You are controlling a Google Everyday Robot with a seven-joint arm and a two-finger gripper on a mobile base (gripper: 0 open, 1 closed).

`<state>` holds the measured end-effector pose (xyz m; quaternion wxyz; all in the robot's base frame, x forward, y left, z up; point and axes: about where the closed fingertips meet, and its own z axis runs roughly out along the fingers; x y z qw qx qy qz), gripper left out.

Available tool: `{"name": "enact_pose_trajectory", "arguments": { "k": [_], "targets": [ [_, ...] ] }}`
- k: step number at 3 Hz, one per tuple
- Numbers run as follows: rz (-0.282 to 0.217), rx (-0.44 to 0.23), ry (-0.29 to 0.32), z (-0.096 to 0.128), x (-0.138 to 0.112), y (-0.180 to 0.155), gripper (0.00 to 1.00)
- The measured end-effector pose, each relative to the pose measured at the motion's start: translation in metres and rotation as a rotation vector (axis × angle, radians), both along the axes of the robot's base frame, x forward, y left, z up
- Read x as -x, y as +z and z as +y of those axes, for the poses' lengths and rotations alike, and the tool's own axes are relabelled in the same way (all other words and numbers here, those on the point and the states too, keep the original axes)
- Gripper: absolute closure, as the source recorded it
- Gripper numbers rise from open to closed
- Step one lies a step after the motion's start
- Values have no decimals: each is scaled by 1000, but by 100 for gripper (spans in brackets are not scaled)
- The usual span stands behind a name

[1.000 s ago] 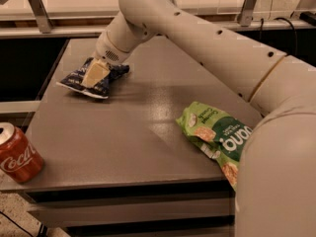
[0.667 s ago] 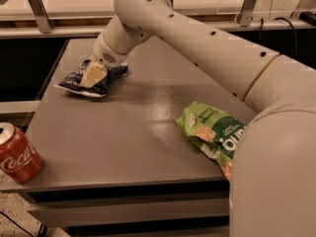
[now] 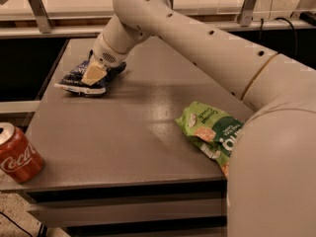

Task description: Move blue chip bag near coke can

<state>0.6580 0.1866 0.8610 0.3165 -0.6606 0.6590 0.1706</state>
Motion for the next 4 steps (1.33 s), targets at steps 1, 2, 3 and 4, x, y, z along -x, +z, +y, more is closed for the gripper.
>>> {"name": "enact_pose_trajectory", "arguments": {
  "k": [1,2,3,4],
  "targets": [
    [24,-91,47,-8,-6,9,100],
    [61,-226,183,-33,-11,23,100],
    [5,-298,321,-60,-4,58,100],
    [-62,-245,468,-68,20,83,100]
  ]
}}
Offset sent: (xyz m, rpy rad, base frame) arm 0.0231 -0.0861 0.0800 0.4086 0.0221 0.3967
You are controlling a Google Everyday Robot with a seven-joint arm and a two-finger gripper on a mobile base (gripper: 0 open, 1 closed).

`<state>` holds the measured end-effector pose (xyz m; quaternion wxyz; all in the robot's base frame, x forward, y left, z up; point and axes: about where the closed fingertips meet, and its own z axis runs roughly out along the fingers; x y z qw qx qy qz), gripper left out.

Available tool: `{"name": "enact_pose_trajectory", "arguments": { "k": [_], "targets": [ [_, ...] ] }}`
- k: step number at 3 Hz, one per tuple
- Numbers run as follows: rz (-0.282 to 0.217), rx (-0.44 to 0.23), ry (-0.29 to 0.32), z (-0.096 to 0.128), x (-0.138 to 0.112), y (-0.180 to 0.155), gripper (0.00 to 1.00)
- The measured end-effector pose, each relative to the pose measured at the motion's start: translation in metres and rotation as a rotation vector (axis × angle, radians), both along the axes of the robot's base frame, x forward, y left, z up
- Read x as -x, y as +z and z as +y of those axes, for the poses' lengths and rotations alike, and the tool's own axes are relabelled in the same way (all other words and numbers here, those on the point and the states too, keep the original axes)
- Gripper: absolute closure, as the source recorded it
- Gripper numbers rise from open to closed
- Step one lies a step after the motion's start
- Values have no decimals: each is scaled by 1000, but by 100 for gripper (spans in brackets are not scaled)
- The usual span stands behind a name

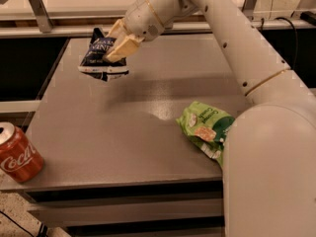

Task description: Move blue chip bag near coke can

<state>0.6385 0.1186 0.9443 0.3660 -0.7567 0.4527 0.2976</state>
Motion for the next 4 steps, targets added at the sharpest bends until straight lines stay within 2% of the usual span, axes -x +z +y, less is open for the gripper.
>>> {"name": "enact_pose_trajectory", "arguments": {
  "k": [1,2,3,4],
  "targets": [
    [-67,59,126,1,29,15,100],
    [-67,59,126,1,29,15,100],
    [-72,82,197,16,48,3,100],
    [-89,157,309,40,86,-9,100]
  ]
}}
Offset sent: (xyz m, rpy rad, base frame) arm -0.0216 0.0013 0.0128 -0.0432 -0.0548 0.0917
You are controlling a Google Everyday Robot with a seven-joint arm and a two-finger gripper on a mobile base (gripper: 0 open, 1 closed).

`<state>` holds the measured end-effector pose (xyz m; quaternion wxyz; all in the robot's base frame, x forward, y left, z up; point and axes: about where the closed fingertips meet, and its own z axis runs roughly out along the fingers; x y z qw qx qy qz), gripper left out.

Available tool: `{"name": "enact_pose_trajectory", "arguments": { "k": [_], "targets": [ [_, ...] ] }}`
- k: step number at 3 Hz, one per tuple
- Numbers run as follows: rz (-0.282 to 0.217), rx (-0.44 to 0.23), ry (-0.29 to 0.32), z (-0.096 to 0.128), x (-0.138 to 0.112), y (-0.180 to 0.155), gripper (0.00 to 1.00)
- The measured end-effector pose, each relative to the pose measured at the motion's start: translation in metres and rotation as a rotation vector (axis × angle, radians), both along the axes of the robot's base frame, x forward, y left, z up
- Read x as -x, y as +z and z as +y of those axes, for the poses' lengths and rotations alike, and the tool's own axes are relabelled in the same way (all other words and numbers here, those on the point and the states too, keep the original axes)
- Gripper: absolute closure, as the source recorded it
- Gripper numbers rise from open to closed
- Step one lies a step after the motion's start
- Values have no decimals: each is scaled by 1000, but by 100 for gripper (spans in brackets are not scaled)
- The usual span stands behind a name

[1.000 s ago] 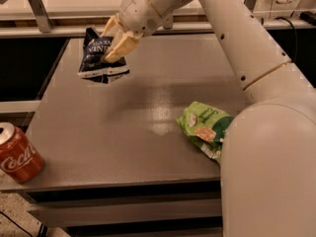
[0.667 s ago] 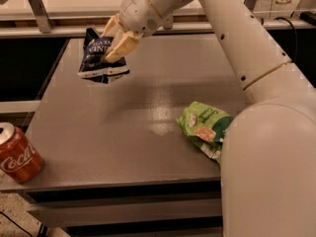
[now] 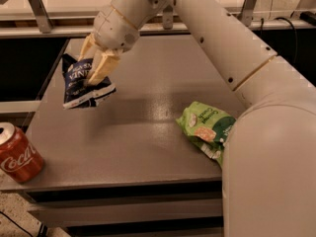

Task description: Move blue chip bag near coke can

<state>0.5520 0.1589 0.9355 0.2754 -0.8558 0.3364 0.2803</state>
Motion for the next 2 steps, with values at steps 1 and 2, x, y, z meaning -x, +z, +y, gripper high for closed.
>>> {"name": "enact_pose_trajectory", "arguments": {
  "k": [1,2],
  "targets": [
    [-23,55,95,18,29,-5,100],
    [-18,53,162,25,43,-11,100]
  ]
}}
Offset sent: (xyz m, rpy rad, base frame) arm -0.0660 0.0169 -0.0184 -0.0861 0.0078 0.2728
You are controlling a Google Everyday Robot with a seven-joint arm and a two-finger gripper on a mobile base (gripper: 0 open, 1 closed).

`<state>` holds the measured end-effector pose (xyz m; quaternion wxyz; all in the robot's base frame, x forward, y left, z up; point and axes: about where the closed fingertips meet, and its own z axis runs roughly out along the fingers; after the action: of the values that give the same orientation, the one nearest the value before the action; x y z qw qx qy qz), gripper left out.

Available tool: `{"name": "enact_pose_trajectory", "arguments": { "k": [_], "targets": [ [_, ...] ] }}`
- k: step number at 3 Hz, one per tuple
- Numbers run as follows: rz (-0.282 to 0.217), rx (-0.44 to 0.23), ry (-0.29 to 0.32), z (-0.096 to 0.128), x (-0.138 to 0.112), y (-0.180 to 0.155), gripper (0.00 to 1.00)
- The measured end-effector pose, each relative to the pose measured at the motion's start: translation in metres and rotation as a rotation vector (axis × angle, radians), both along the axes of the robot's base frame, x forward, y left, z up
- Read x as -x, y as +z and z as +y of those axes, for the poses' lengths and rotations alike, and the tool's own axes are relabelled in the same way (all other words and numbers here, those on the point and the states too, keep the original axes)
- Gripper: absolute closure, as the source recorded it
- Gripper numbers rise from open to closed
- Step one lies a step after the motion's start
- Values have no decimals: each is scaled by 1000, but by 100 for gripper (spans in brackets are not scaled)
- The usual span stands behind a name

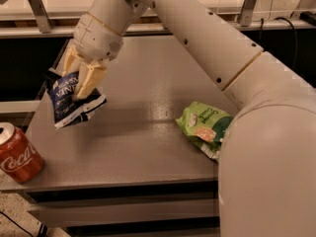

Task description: Move blue chip bag near coke can

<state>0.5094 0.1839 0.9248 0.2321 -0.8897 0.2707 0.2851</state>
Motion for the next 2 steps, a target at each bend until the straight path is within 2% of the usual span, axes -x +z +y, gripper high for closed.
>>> {"name": "enact_pose_trajectory", "arguments": {
  "k": [2],
  "targets": [
    [-3,-12,115,18,16,-3,100]
  ]
}}
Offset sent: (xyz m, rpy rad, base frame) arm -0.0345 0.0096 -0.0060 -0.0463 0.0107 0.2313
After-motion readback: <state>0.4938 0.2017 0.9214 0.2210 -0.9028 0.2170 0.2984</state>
